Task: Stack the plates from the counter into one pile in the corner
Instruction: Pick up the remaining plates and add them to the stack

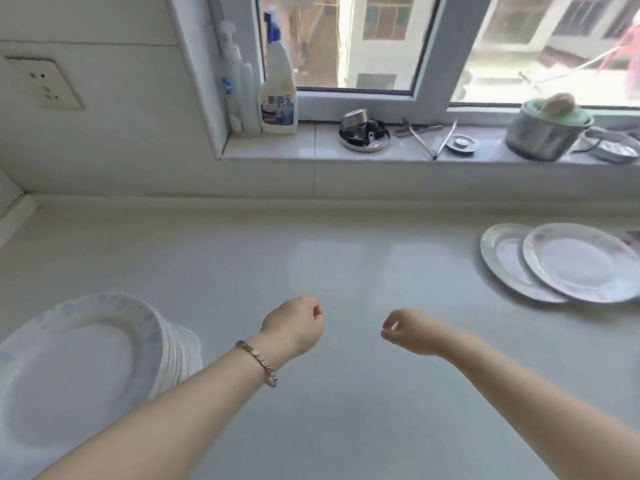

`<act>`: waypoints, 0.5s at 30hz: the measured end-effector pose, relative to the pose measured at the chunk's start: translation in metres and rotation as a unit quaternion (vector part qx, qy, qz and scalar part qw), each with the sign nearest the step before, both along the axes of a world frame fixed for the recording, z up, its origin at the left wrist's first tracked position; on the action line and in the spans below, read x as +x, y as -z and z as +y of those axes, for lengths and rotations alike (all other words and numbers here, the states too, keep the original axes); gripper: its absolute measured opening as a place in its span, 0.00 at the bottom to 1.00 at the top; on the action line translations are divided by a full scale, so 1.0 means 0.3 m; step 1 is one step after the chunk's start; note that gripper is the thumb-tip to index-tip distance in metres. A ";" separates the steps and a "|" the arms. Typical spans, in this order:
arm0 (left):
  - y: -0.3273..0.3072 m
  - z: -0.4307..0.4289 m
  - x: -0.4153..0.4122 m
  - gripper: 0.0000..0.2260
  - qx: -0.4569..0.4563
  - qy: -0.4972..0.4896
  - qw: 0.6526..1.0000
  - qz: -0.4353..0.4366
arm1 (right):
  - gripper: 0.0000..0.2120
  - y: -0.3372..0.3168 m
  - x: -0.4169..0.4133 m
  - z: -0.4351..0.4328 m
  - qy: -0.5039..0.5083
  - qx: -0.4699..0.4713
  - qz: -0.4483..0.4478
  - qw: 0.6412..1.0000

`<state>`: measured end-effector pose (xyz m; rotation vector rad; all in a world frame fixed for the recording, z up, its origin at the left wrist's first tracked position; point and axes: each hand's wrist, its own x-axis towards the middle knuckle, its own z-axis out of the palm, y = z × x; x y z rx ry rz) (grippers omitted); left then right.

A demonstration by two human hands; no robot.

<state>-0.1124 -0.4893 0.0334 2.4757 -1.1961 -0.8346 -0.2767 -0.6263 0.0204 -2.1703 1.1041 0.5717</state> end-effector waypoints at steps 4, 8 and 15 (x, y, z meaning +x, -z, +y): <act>0.030 -0.259 -0.236 0.08 0.019 0.043 0.999 0.020 | 0.14 0.010 -0.297 -0.200 0.073 0.004 -0.014 0.997; 0.073 -0.497 -0.484 0.07 0.035 0.030 0.995 0.087 | 0.11 0.040 -0.596 -0.412 0.141 0.013 -0.031 0.989; 0.120 -0.890 -0.801 0.07 0.008 -0.093 0.965 0.245 | 0.05 0.097 -0.955 -0.751 0.208 0.009 -0.018 0.978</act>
